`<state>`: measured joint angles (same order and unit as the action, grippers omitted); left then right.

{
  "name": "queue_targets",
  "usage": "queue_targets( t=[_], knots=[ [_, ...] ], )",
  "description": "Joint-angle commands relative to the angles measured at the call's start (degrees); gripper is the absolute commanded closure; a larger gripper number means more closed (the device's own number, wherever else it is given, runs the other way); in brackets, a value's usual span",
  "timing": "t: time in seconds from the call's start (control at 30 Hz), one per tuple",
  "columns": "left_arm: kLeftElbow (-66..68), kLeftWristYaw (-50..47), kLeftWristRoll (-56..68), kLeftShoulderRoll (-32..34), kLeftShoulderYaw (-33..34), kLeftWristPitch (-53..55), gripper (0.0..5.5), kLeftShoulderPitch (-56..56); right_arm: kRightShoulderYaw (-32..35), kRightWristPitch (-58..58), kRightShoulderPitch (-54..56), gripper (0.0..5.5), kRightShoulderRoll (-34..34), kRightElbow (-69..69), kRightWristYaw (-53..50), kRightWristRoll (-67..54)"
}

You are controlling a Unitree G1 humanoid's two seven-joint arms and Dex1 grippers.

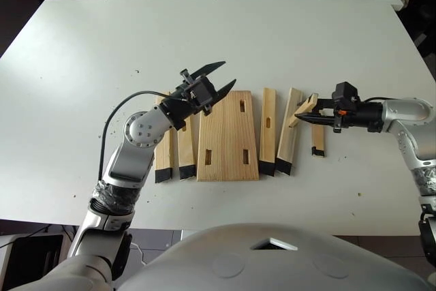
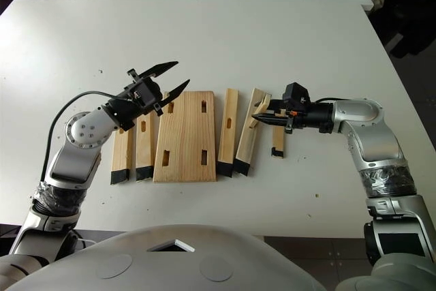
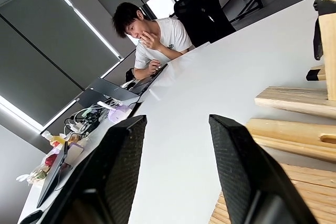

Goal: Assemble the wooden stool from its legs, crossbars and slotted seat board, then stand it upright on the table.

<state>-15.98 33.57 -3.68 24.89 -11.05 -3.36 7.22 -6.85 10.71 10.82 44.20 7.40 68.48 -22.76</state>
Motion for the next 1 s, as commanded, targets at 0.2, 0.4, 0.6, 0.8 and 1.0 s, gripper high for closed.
queue_targets(
  t=[0.2,0.4,0.6,0.8,1.0],
  knots=[
    [0.2,1.6,0.6,0.6,-0.4,0.0,3.3,1.1,-7.3,3.1,-7.2,4.2,-2.8,4.6,-4.1,7.3],
    [0.1,1.7,0.7,0.5,-0.6,0.2,3.3,1.2,-7.8,2.1,-9.7,3.39,-4.0,4.1,-7.0,8.1],
    [0.1,0.5,0.1,-0.2,-0.4,0.5,3.3,0.9,-5.9,0.8,-10.5,2.5,-3.0,2.8,-8.3,8.0],
    [-0.2,-1.8,-1.0,-1.0,-0.2,0.7,3.3,-0.1,1.1,4.1,-12.0,2.47,0.1,-7.9,-8.8,3.0],
    [-1.2,-4.3,-1.7,-1.4,0.4,0.9,3.3,-1.8,12.3,11.9,-13.8,2.47,2.7,-23.4,-11.3,-5.3]
  ],
)
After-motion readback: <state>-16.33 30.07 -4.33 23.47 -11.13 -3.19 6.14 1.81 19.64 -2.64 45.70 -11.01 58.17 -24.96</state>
